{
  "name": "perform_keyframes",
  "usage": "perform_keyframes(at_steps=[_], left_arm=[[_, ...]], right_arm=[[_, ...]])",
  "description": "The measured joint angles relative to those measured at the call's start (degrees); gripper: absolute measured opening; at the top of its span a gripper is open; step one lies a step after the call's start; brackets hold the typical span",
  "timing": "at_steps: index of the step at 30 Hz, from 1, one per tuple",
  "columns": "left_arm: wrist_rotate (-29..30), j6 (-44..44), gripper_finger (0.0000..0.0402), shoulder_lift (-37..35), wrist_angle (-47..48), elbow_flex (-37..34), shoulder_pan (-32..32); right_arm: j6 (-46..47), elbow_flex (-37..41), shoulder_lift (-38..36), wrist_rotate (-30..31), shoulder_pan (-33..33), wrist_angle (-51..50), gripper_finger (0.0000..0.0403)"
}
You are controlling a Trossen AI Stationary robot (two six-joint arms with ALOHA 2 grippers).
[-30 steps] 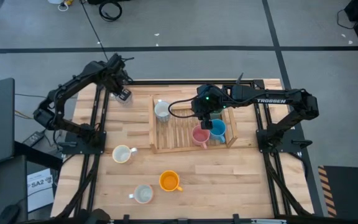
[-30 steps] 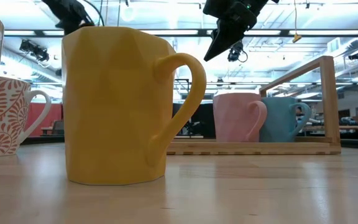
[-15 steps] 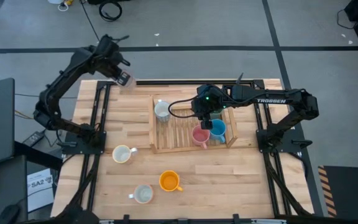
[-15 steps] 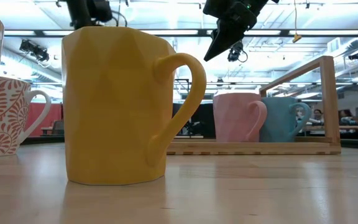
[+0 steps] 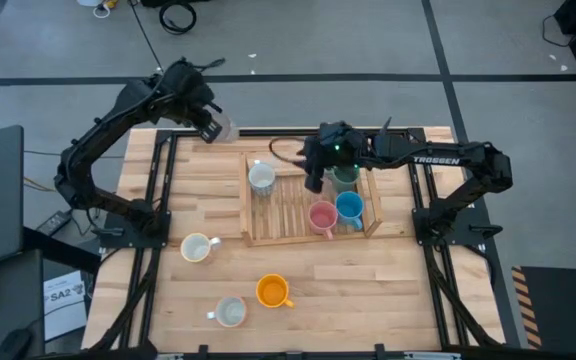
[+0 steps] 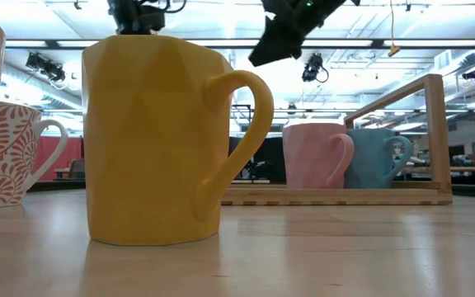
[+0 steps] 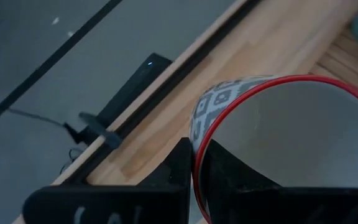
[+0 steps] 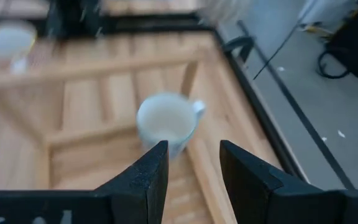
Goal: Place coffee mugs
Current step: Put the gray cup on the shelf
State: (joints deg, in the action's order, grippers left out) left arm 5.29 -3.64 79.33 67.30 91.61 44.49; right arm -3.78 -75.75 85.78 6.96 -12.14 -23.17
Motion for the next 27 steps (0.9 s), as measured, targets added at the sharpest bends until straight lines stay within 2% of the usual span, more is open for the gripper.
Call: perform_keyframes(at_steps=[10, 18, 27], left_arm=[[0.0, 6.0, 0.0027, 0.2, -6.1, 0.0, -11.2], [0.3, 10.7, 0.0027, 1.6, -7.5, -0.2, -16.6], [0.5, 10.7, 0.0027, 8.7, -8.4, -0.2, -20.5]], right_arm=[[12.7, 0.0, 0.0, -3.0, -3.9, 10.9, 0.015], [14.2, 0.0, 0.0, -4.3, -4.2, 15.7, 0.015], [17.1, 0.0, 0.0, -6.9, -4.1, 16.0, 0.015]])
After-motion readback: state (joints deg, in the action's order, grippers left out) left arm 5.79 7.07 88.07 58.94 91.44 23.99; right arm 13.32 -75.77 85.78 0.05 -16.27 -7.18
